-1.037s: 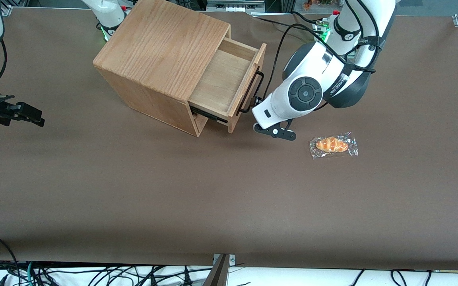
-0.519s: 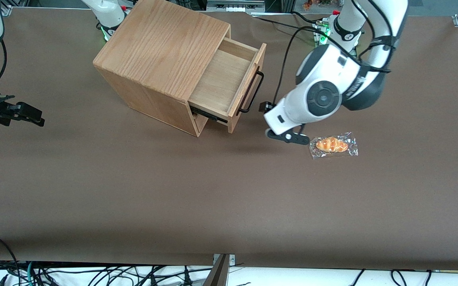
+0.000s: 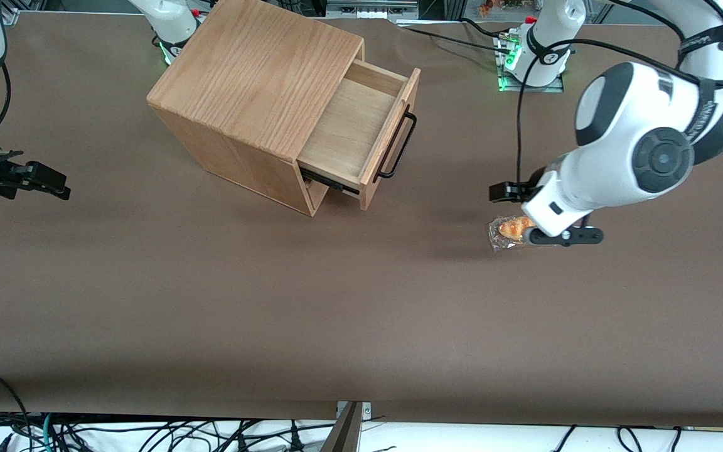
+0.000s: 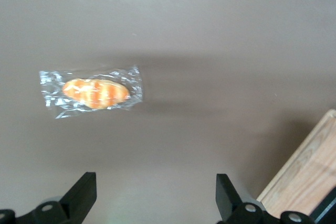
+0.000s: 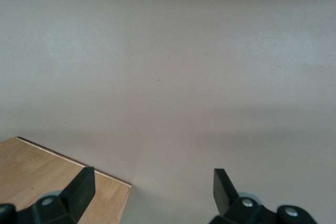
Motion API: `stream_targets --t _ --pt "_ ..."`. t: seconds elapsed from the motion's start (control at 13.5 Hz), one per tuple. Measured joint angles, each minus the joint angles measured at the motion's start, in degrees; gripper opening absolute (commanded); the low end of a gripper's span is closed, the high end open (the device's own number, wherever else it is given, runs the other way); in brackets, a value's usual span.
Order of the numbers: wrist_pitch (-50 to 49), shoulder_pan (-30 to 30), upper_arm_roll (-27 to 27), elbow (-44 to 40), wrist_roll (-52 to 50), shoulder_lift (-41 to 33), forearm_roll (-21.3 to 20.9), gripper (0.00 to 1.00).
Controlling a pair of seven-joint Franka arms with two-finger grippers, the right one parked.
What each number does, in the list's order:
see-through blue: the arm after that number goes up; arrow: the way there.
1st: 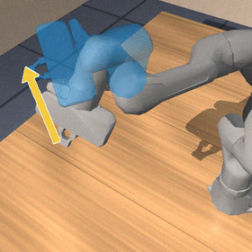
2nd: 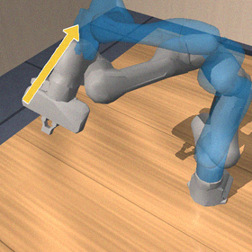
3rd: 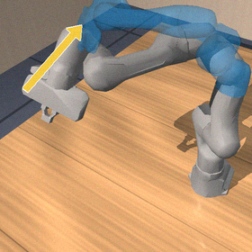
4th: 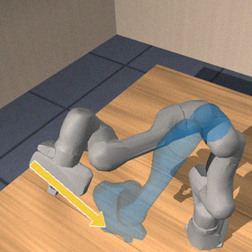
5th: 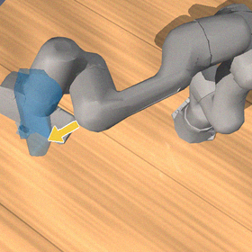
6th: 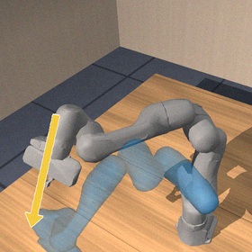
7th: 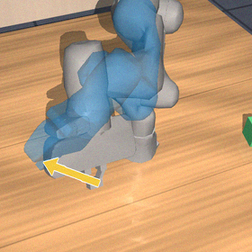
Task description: Open top drawer with left arm
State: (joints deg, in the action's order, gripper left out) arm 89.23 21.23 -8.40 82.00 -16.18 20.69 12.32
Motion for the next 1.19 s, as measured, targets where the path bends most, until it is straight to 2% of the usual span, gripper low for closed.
stream_targets --t 0.22,0.59,1.04,1.19 --pt "-0.41 0.03 -5.62 -2.38 1.78 -0.12 -0.02 1.00" --pt "-0.92 -0.09 -14.72 -3.21 13.82 -0.20 -0.02 1.00" --pt "0.15 -0.06 -18.49 -3.23 15.82 -0.20 -0.20 1.00" --pt "2.63 -0.06 -18.87 -3.23 18.42 -0.20 -2.93 1.00"
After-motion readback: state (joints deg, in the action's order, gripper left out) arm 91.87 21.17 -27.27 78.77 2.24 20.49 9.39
